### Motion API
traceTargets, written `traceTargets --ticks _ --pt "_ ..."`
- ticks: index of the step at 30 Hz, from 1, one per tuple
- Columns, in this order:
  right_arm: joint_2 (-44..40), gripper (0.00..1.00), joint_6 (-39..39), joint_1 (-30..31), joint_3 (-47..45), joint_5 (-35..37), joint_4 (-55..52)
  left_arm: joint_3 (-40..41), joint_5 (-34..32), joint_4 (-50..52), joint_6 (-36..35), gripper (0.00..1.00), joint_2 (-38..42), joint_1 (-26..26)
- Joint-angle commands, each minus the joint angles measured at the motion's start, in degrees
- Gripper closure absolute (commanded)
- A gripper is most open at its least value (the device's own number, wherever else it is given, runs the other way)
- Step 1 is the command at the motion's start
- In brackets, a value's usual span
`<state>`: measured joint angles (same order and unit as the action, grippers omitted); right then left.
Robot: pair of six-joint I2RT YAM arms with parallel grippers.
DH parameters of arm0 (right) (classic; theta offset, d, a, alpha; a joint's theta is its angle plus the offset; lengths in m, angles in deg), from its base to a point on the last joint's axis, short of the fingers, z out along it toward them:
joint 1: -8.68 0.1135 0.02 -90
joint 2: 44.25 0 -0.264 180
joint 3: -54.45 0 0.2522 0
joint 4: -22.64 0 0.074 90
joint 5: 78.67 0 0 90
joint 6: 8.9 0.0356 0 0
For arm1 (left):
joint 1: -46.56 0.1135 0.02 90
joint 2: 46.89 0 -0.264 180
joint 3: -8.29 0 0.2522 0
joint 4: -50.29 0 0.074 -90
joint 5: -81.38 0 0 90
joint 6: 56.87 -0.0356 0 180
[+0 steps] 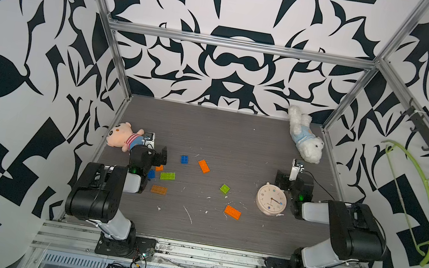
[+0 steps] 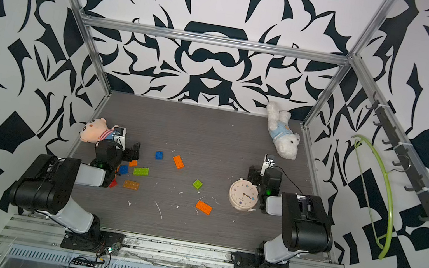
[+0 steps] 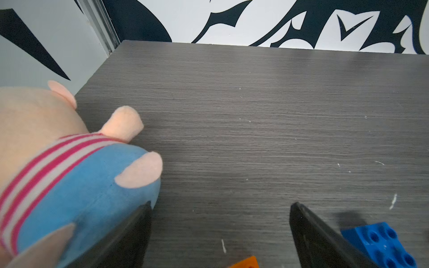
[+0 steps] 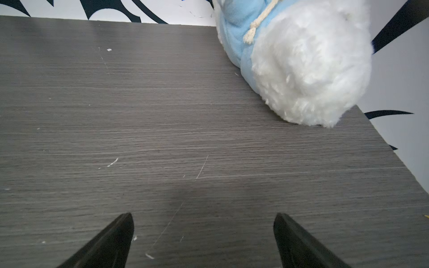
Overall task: Assemble the number 5 with lego
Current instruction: Move the distractor to the center of the board.
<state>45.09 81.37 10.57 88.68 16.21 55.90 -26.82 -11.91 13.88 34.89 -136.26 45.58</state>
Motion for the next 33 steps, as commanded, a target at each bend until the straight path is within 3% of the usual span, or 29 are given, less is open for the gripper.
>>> traceTargets --ticks 1,18,21,24,27,30,31,33 --pt "-0.6 0.0 0.3 0.0 1.0 0.0 1.4 -0.9 1.3 0.8 0.4 0.01 0.9 0.2" --pt "-2.3 0.0 -0.5 0.1 1.3 -2.1 -0.3 -0.9 1.2 0.8 0.5 0.01 0.9 0.2" --pt "-5.5 0.0 -0.5 0.6 3.9 -0.7 -8.4 -0.3 1.5 -0.2 0.4 0.01 1.5 0.1" --pt "-10.1 0.0 2.8 0.6 9.4 1.5 -23.8 1.7 -0.1 0.0 1.2 0.01 6.5 0.1" --pt "-16.0 0.0 8.0 0.6 12.2 0.1 -35.2 1.1 -4.2 10.3 4.0 0.01 15.7 0.1" --pt "-17.9 0.0 19.8 0.5 20.7 -2.2 -53.5 -2.2 -6.5 25.4 10.6 0.01 27.5 0.1" --pt "-16.9 0.0 21.4 0.6 24.6 -6.7 -60.0 -4.0 -8.6 32.0 15.3 0.01 30.5 0.2" --pt "-15.6 0.0 22.5 0.3 26.0 -21.0 -61.4 -6.9 -14.2 44.4 25.9 0.01 34.8 0.2"
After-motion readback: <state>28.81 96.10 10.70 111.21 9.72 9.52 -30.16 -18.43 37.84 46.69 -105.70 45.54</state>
